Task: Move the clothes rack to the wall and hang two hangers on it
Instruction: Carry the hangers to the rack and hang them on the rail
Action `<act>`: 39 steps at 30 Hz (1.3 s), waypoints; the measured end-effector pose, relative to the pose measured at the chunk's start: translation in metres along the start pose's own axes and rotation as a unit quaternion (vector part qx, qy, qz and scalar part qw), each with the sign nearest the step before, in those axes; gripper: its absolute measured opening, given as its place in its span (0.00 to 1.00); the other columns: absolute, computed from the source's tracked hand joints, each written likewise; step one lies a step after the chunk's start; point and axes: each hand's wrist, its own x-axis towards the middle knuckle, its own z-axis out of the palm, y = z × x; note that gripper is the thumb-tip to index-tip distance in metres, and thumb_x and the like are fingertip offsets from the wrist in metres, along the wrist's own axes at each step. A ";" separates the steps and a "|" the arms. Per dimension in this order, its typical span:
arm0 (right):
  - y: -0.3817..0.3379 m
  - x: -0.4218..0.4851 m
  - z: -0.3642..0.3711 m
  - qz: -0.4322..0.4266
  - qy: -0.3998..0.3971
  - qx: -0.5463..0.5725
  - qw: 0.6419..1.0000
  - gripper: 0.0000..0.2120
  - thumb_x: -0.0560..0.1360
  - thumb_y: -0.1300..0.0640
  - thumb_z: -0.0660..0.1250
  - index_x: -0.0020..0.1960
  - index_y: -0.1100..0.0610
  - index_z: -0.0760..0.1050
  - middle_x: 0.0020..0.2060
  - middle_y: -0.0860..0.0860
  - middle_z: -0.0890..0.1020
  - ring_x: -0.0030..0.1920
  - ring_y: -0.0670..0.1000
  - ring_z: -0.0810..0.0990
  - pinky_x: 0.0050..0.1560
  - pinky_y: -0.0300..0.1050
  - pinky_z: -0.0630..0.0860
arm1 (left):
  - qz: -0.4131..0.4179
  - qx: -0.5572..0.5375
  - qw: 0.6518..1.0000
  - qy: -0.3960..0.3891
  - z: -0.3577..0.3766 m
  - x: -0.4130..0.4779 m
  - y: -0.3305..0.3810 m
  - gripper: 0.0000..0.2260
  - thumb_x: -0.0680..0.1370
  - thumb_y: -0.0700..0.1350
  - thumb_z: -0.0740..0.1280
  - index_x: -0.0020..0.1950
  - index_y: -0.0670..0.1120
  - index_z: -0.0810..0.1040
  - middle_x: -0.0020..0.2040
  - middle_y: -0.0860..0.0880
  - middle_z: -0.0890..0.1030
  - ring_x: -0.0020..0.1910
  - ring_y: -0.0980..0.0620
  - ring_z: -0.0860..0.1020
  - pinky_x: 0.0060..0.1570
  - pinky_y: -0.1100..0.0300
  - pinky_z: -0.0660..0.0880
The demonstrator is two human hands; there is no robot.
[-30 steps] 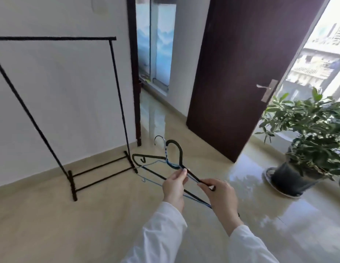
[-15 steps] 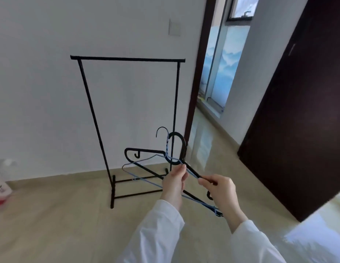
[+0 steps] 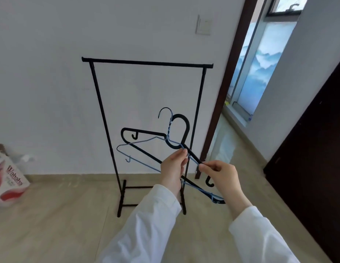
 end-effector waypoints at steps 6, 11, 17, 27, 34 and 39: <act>-0.027 0.078 0.024 -0.018 0.008 0.013 1.000 0.07 0.66 0.52 0.73 0.33 0.42 0.76 0.32 0.41 0.81 0.38 0.40 0.78 0.32 0.30 0.68 | 0.025 0.008 0.999 -0.026 0.018 0.068 0.051 0.05 0.72 0.48 0.69 0.47 0.51 0.79 0.42 0.54 0.80 0.43 0.60 0.76 0.52 0.61 0.70; -0.067 0.150 0.053 -0.039 0.029 0.026 0.998 0.05 0.65 0.54 0.73 0.34 0.46 0.78 0.31 0.42 0.82 0.37 0.42 0.79 0.34 0.34 0.69 | 0.052 0.008 0.997 -0.063 0.027 0.136 0.112 0.04 0.72 0.48 0.69 0.37 0.54 0.78 0.42 0.55 0.81 0.43 0.61 0.76 0.55 0.61 0.70; -0.112 0.233 0.089 -0.053 0.036 0.025 0.998 0.04 0.66 0.53 0.73 0.34 0.47 0.78 0.34 0.45 0.83 0.40 0.46 0.80 0.36 0.35 0.69 | 0.063 0.007 0.995 -0.083 0.032 0.214 0.180 0.03 0.72 0.47 0.69 0.39 0.54 0.78 0.40 0.56 0.80 0.41 0.61 0.76 0.53 0.63 0.69; -0.137 0.321 0.137 -0.048 0.033 0.036 0.998 0.02 0.67 0.53 0.72 0.37 0.50 0.79 0.33 0.43 0.82 0.39 0.42 0.78 0.34 0.35 0.67 | 0.077 0.005 0.996 -0.051 0.035 0.301 0.232 0.03 0.72 0.46 0.70 0.39 0.54 0.78 0.38 0.55 0.81 0.40 0.61 0.77 0.50 0.64 0.70; -0.139 0.362 0.140 -0.048 0.024 0.032 0.998 0.03 0.67 0.53 0.71 0.36 0.49 0.78 0.34 0.44 0.83 0.38 0.45 0.78 0.33 0.38 0.69 | 0.085 0.001 0.996 -0.027 0.053 0.331 0.243 0.03 0.72 0.46 0.69 0.40 0.53 0.78 0.39 0.55 0.80 0.40 0.60 0.76 0.50 0.63 0.70; -0.139 0.386 0.137 -0.052 0.024 0.014 0.998 0.03 0.68 0.51 0.71 0.37 0.49 0.78 0.34 0.44 0.82 0.37 0.43 0.77 0.31 0.37 0.67 | 0.082 -0.010 0.996 -0.020 0.066 0.348 0.248 0.02 0.71 0.45 0.70 0.40 0.53 0.79 0.38 0.55 0.80 0.39 0.60 0.76 0.48 0.64 0.70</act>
